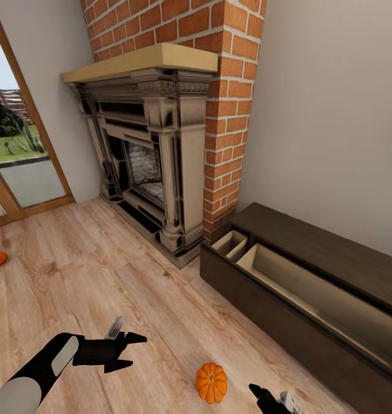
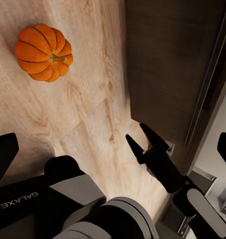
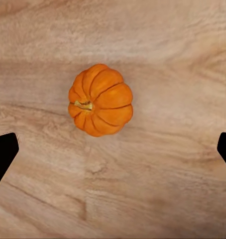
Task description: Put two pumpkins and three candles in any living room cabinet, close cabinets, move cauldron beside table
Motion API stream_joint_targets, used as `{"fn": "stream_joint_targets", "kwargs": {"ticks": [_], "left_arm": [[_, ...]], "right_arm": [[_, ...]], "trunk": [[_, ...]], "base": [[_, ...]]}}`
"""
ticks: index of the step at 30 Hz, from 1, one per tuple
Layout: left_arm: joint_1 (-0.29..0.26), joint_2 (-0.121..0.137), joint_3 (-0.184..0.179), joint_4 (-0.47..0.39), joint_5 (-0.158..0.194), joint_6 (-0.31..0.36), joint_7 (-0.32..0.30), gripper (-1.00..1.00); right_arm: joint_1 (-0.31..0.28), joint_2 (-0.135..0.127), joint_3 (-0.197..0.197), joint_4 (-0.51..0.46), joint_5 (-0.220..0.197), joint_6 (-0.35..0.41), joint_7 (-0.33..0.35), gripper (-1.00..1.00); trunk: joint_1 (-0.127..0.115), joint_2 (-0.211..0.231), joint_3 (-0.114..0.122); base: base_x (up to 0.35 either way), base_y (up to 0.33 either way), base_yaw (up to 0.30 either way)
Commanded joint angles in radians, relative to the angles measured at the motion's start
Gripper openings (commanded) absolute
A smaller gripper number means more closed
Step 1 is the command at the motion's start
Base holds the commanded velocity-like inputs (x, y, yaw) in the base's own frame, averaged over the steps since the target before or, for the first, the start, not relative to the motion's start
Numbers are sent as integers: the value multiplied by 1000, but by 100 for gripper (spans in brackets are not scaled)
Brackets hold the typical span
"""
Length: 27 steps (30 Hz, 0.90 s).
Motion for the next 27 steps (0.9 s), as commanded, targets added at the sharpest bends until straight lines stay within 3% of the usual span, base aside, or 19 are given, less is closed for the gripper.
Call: {"fn": "stream_joint_targets", "kwargs": {"ticks": [1,8,11,13,19,27], "left_arm": [[0,-1,0,0,1,0,0,100],[0,-1,5,0,-1,0,0,100],[0,0,8,0,-4,0,0,100],[0,1,8,0,-3,0,0,100],[0,12,10,0,-3,0,0,100],[0,19,12,0,-3,-1,1,100]], "right_arm": [[0,9,1,-1,2,-4,-2,100],[-60,44,2,-64,0,43,-118,100],[-115,85,2,-101,2,97,-191,100],[-141,102,2,-127,3,110,-212,100],[-214,119,-1,-159,-6,160,-249,100],[-235,169,-6,-157,-13,178,-312,100]], "trunk": [[4,-7,-3],[31,-56,-25],[42,-77,-35],[50,-91,-41],[73,-133,-60],[104,-189,-85]], "base": [[0,0,0],[0,0,0],[0,0,0],[0,0,0],[0,0,0],[0,0,0]]}}
